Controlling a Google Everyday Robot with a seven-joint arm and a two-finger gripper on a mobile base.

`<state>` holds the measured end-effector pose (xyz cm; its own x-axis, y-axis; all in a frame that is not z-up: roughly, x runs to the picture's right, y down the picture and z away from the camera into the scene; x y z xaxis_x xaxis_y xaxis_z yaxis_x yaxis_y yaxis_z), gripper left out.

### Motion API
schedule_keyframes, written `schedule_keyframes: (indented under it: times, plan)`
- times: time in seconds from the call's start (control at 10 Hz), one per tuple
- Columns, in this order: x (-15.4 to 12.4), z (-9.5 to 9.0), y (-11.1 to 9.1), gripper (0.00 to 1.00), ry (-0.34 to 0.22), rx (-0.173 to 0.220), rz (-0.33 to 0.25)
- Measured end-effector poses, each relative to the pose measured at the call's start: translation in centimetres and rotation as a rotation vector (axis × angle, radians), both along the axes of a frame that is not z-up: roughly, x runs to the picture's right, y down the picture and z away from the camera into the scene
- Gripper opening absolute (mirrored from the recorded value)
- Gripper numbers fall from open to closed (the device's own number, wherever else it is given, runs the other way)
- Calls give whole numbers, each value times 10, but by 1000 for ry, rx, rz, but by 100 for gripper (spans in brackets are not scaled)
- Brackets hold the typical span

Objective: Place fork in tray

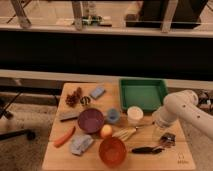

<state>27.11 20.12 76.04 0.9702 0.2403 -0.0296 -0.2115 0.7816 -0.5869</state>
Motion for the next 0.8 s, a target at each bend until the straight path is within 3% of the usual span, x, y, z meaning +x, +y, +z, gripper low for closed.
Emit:
schedule_keyframes:
  times: [0.8]
  plan:
    - [-15, 33, 7, 80, 36, 2, -2]
